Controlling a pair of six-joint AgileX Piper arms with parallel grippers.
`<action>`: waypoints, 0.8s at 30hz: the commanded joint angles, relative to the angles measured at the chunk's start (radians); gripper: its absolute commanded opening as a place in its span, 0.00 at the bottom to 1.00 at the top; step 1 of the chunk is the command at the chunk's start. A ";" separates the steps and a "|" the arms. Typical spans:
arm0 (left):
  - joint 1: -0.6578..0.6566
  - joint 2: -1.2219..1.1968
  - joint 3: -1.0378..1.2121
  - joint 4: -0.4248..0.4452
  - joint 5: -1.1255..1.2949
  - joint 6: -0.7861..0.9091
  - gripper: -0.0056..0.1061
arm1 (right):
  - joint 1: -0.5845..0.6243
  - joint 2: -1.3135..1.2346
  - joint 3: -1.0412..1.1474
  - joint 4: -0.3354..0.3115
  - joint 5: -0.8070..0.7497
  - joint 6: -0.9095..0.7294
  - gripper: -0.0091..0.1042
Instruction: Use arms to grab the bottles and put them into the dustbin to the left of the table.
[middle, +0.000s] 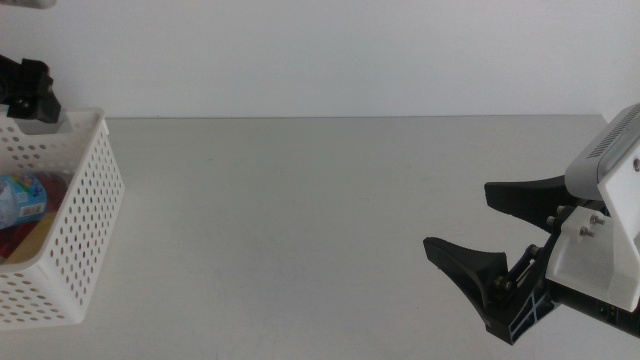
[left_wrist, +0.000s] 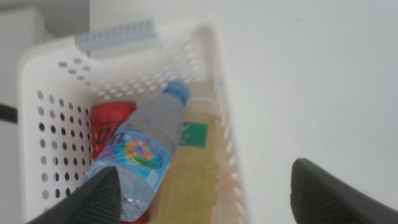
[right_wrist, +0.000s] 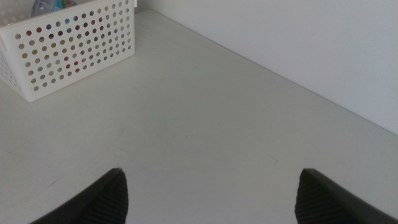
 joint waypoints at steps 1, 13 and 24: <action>-0.019 -0.083 -0.029 -0.019 -0.027 -0.018 0.89 | 0.000 -0.012 -0.024 -0.010 -0.069 -0.005 0.83; -0.208 -0.474 0.280 0.070 -0.261 -0.169 0.89 | 0.000 -0.012 -0.024 -0.010 -0.069 -0.005 0.83; -0.217 -0.763 0.495 0.087 -0.402 -0.207 0.89 | 0.000 -0.012 -0.024 -0.010 -0.069 -0.005 0.83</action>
